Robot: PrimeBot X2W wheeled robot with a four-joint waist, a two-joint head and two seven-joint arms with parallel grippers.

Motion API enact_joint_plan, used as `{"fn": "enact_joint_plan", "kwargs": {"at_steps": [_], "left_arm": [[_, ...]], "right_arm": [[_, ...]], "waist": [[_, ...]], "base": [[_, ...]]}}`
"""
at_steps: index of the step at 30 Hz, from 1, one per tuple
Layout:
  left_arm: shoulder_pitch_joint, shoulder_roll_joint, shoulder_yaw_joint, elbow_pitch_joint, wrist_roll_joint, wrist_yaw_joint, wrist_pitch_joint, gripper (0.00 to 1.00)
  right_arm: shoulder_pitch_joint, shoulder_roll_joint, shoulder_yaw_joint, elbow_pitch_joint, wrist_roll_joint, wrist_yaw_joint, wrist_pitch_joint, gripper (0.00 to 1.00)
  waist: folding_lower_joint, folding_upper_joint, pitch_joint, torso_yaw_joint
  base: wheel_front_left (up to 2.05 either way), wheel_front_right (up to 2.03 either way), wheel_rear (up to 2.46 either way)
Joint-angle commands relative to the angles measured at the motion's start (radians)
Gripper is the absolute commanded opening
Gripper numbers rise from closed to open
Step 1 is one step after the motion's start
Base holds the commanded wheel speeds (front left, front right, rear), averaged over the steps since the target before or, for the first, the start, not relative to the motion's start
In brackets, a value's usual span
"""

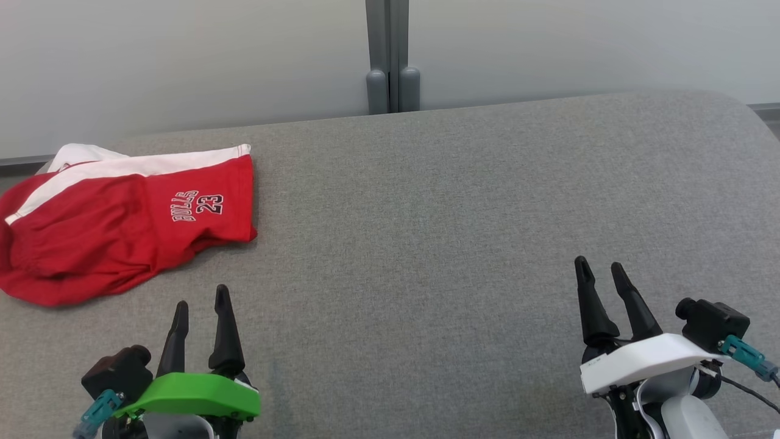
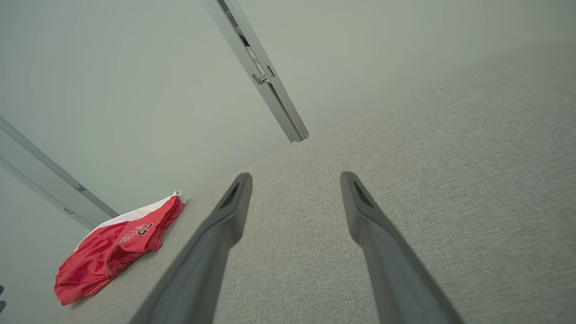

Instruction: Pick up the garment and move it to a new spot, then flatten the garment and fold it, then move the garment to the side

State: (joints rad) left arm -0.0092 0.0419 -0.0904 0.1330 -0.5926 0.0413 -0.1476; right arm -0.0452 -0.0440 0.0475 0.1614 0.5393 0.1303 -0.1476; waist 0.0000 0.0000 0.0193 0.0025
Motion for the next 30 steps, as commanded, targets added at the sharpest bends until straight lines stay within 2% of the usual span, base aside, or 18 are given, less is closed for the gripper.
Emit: {"fn": "enact_joint_plan", "kwargs": {"at_steps": [1, 30], "left_arm": [[0.003, 0.008, -0.002, -0.005, 0.034, 0.006, -0.01, 1.0], [0.033, 0.01, -0.034, 0.02, 0.269, 0.031, -0.076, 1.0]], "right_arm": [[0.003, -0.005, 0.004, -0.005, -0.033, 0.0, -0.011, 1.0], [0.012, -0.007, 0.042, 0.016, -0.307, 0.0, -0.078, 1.0]], "waist": [[0.0, 0.0, -0.001, 0.0], [0.0, 0.0, -0.004, 0.003]], "base": [[0.0, 0.0, 0.0], [0.0, 0.0, 0.0]]}}
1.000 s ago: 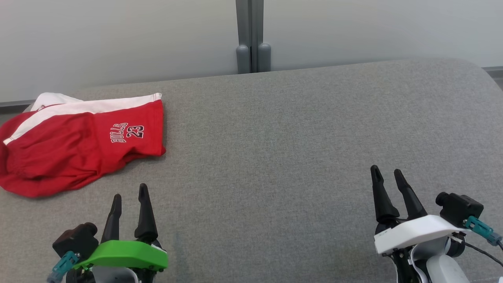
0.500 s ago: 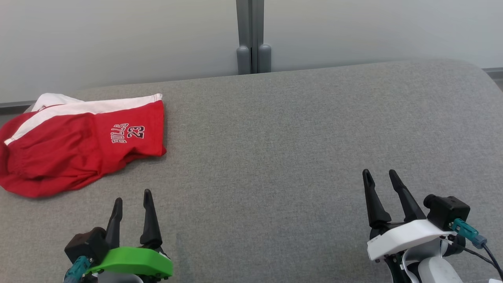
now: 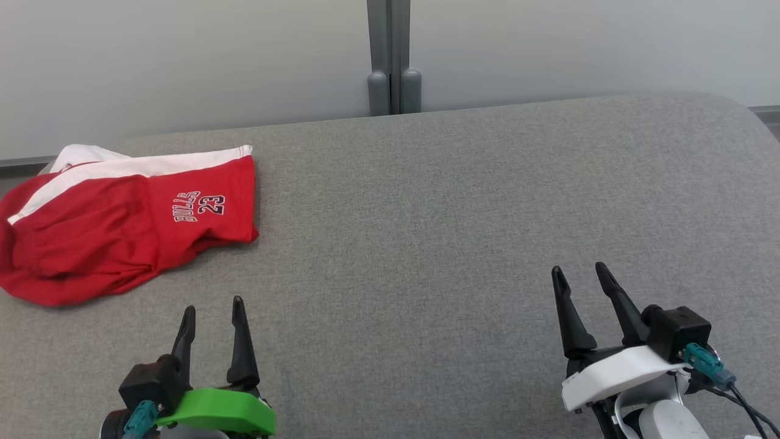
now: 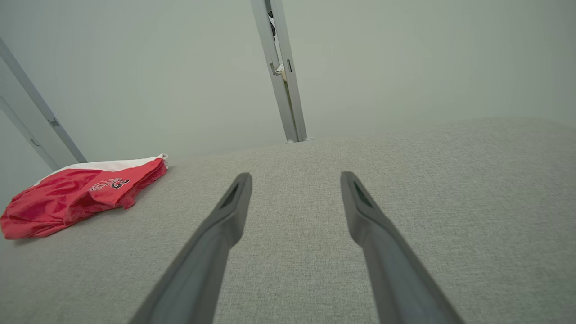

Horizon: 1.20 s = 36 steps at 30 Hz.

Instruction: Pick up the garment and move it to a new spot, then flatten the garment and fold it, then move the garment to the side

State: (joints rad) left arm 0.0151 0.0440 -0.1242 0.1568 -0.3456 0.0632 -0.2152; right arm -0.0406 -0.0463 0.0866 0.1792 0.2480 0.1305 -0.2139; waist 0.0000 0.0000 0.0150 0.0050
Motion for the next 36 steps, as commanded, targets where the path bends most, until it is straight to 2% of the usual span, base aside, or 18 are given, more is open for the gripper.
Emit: {"fn": "enact_joint_plan", "kwargs": {"at_steps": [1, 24, 36], "left_arm": [[0.009, 0.008, -0.001, -0.003, 0.027, 0.01, -0.011, 1.0], [0.021, 0.01, -0.025, 0.019, 0.148, 0.024, -0.054, 1.0], [0.018, 0.009, -0.026, 0.028, 0.135, 0.017, -0.05, 1.0]], "right_arm": [[0.007, -0.005, 0.004, -0.002, -0.023, 0.0, -0.013, 1.0], [0.013, -0.006, 0.021, -0.002, -0.186, 0.0, -0.054, 1.0], [0.012, -0.006, 0.019, 0.002, -0.178, 0.0, -0.052, 1.0]], "waist": [[0.0, 0.0, 0.0, 0.0], [0.0, 0.0, 0.002, 0.0], [0.0, 0.0, 0.001, 0.0]], "base": [[0.0, 0.0, 0.0], [0.0, 0.0, 0.0], [0.0, 0.0, 0.0]]}}
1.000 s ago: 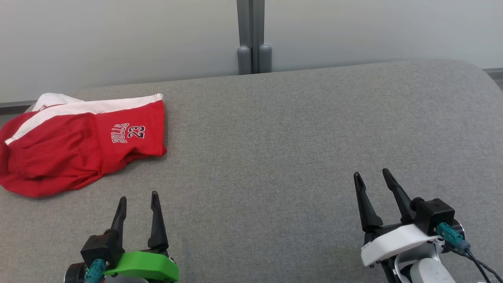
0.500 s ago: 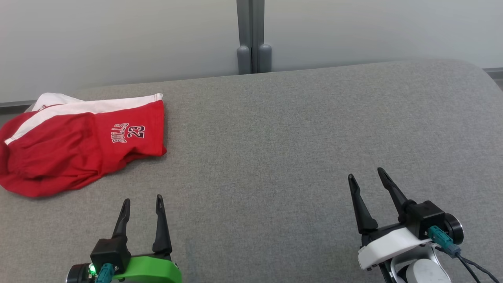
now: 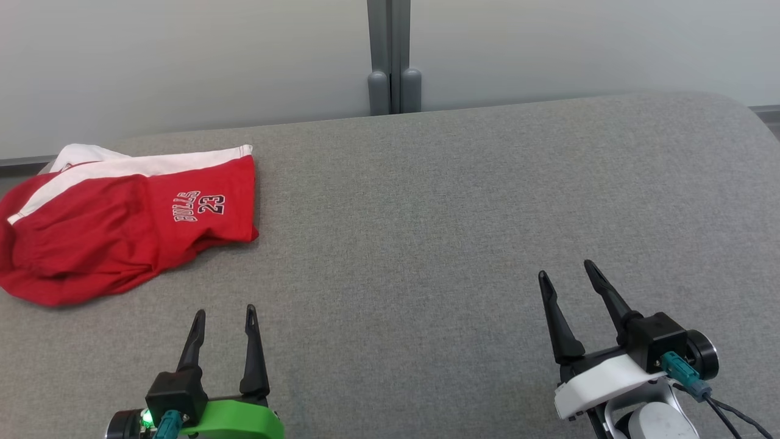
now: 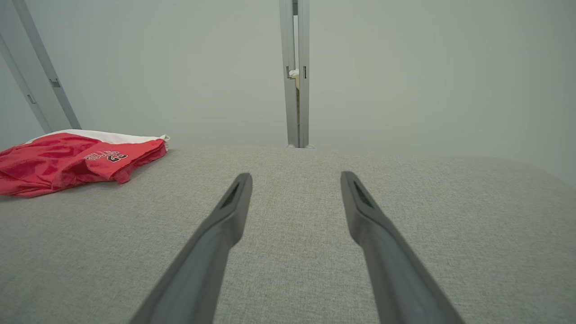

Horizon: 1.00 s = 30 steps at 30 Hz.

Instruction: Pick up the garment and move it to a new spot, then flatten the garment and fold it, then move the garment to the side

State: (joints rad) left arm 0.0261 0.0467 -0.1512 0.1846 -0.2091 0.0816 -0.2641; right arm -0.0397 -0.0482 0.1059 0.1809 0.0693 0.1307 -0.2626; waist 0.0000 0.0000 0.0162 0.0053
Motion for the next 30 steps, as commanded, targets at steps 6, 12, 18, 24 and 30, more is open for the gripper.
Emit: {"fn": "enact_joint_plan", "kwargs": {"at_steps": [6, 12, 18, 24, 30], "left_arm": [[0.004, 0.007, -0.001, 0.003, -0.004, -0.006, -0.001, 1.0], [-0.011, 0.007, -0.015, 0.003, -0.001, -0.006, -0.001, 1.0], [-0.011, 0.006, -0.004, 0.003, 0.01, -0.006, -0.001, 1.0], [0.002, 0.006, 0.005, 0.003, 0.013, -0.01, -0.001, 1.0], [0.021, 0.006, 0.029, -0.001, 0.019, -0.015, -0.001, 1.0]], "right_arm": [[0.013, -0.004, -0.006, -0.003, -0.002, 0.0, -0.004, 1.0], [0.019, -0.003, -0.027, -0.01, -0.009, 0.0, -0.003, 1.0], [0.025, -0.003, -0.019, -0.008, -0.003, 0.0, -0.003, 1.0], [0.027, -0.003, -0.01, -0.006, 0.005, 0.0, -0.003, 1.0], [0.026, -0.004, 0.011, -0.001, 0.018, 0.0, -0.003, 1.0]], "waist": [[0.0, 0.0, 0.002, 0.005], [0.0, 0.0, 0.009, 0.07], [0.0, 0.0, 0.01, 0.195], [0.0, 0.0, 0.004, 0.336], [0.0, 0.0, -0.002, 0.429]], "base": [[0.0, 0.0, 0.0], [0.0, 0.0, 0.0], [0.0, 0.0, 0.0], [0.0, 0.0, 0.0], [0.0, 0.0, 0.0]]}}
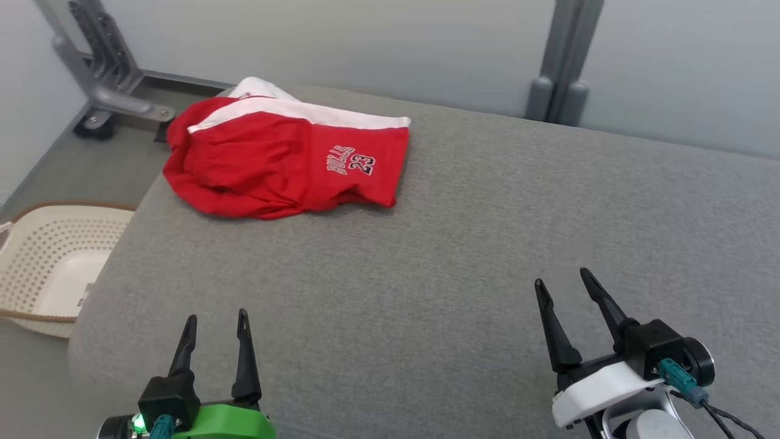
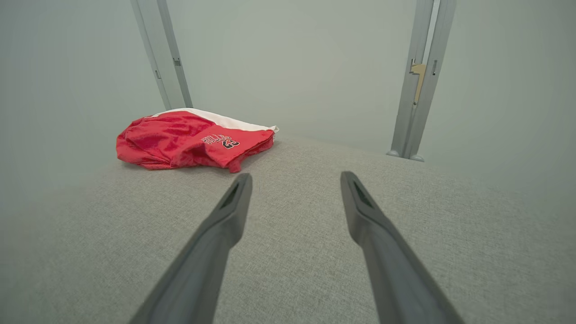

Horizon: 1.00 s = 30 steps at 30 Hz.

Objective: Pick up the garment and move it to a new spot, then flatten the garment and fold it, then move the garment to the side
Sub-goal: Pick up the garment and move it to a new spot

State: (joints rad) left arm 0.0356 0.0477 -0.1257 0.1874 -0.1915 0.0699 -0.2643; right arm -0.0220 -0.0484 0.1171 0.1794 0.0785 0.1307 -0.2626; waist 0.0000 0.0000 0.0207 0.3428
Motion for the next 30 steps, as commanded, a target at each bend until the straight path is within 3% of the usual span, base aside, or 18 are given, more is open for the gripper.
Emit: {"fn": "enact_joint_plan", "kwargs": {"at_steps": [1, 9, 20, 23, 30], "left_arm": [[0.014, 0.005, 0.007, -0.005, 0.004, -0.004, 0.0, 1.0], [0.027, 0.005, 0.019, -0.02, 0.002, 0.0, -0.001, 1.0], [-0.041, 0.014, 0.08, -0.074, 0.028, 0.019, -0.001, 1.0], [-0.108, 0.049, 0.135, -0.103, 0.042, 0.007, 0.0, 1.0], [-0.374, 0.226, 0.19, -0.046, 0.095, -0.06, 0.01, 1.0]], "right_arm": [[0.009, -0.003, 0.001, 0.001, 0.01, 0.0, -0.003, 1.0], [0.0, -0.003, 0.015, 0.003, 0.006, 0.0, -0.003, 1.0], [-0.037, -0.004, -0.01, -0.016, -0.04, 0.0, -0.003, 1.0], [-0.055, -0.004, -0.018, -0.022, -0.063, 0.0, -0.003, 1.0], [-0.111, -0.004, -0.026, -0.045, -0.131, 0.0, -0.003, 1.0]], "waist": [[0.0, 0.0, -0.006, 0.104], [0.0, 0.0, 0.006, 0.126], [0.0, 0.0, 0.092, 0.05], [0.0, 0.0, 0.135, 0.026], [0.0, 0.0, 0.265, -0.035]], "base": [[0.0, 0.0, 0.0], [0.0, 0.0, 0.0], [0.0, 0.0, 0.0], [0.0, 0.0, 0.0], [0.0, 0.0, 0.0]]}}
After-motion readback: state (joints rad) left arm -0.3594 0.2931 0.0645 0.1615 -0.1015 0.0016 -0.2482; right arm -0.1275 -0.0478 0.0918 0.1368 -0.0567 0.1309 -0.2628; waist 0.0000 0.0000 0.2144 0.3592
